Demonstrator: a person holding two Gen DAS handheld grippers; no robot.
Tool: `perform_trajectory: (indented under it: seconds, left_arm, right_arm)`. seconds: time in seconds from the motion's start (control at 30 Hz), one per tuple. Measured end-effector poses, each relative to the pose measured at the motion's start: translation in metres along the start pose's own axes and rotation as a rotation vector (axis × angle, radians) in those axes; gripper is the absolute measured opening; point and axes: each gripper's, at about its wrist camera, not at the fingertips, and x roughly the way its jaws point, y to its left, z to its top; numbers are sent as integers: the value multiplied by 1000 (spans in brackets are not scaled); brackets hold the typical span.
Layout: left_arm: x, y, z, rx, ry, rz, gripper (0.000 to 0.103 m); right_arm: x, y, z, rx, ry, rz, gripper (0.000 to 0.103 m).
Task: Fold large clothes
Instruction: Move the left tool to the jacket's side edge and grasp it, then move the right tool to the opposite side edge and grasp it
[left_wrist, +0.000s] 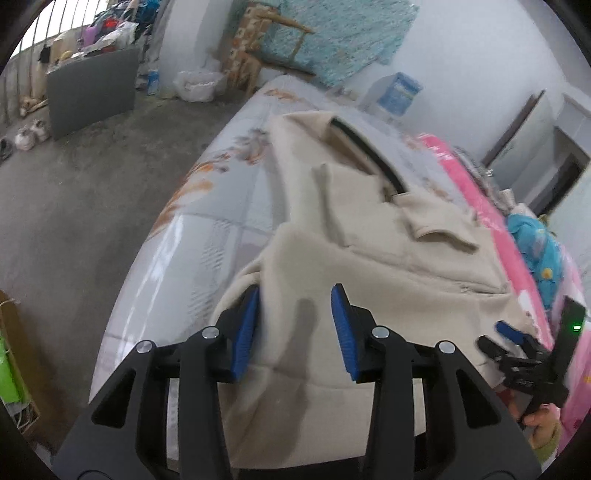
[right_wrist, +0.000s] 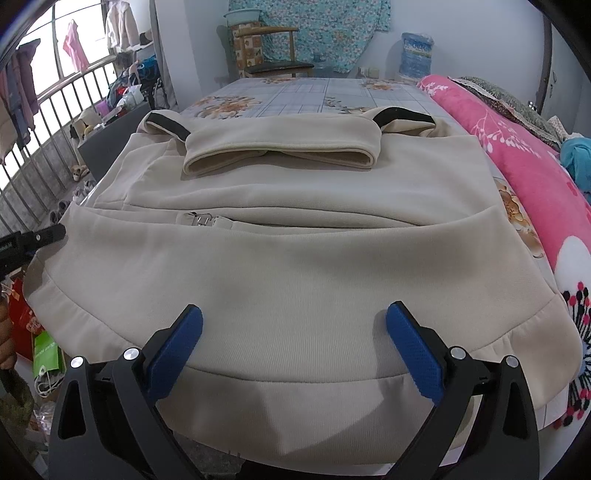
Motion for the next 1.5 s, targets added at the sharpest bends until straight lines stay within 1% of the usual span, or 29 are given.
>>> perform_trajectory:
  seconds: [0.07,0.1,0.17,0.23,0.3,0.4,0.43,0.47,0.53,0.57,0.6,0.7,0.73,0.77,0.83,0.9,0.93,1.03,1.1,1.33,1.43,1.5]
  left_arm:
    - [-2,-7,0,25,-24,-32,38]
    - [-1,-11,0,41,-27,-27,38]
    - [7,-12,2,50,-18,9,38]
    - [14,-8,4,29,-4,28,38]
    - [12,-7,6,11,-17,10,38]
    - [4,-17,4,56,-52,-25,38]
    - [5,-20,3,74,-47,-15,38]
    - [8,-21,3,87,-40,5,38]
    - [19,-21,3,110,-1,103,37]
    - [21,-21,3,116,6,118,36]
    - [20,-23,3,126,-5,129,36]
    - [22,-34,0,185,-6,209,36]
    - [22,-40,-1,210,-12,237,35]
    - [21,-43,-3,232,-19,255,31]
    - [16,-54,-7,288,-43,265,30]
    - [15,-60,-10,316,-40,248,30]
    - [17,-61,-10,323,-31,253,30]
    - [25,-58,-11,330,9,310,31]
    - [23,-60,-12,330,12,320,31]
    - [27,-78,-22,428,-12,431,31]
    - [28,-80,-23,448,-17,461,31]
    - [28,-81,-24,459,-19,473,31]
  right_arm:
    - [0,0,0,0,-3,-1,97]
    - [0,0,0,0,-4,-1,97]
    - [0,0,0,-1,-6,-2,97]
    - [0,0,0,0,-6,-2,97]
    - [0,-1,0,-1,-5,-2,97]
    - [0,0,0,0,-7,-2,97]
    - [0,0,0,0,-7,-3,97]
    - [1,0,1,0,-8,-3,97]
    - [1,0,1,0,-9,-4,97]
    - [1,0,1,0,-8,-4,97]
    - [1,0,1,-1,-8,-5,97]
    - [1,0,1,1,-9,-5,97]
    - [1,0,1,1,-9,-4,97]
    - [1,0,1,1,-8,-5,97]
    - [1,0,1,0,-9,-4,97]
    - [1,0,1,0,-10,-4,97]
    - [1,0,1,1,-11,-4,97]
    - [1,0,0,2,-17,-4,97]
    - [1,0,0,0,-17,-4,97]
    - [-1,-4,-1,-6,-10,11,97]
    - [-7,-13,-2,17,-1,40,97]
    - [-20,-31,-3,60,-30,58,97]
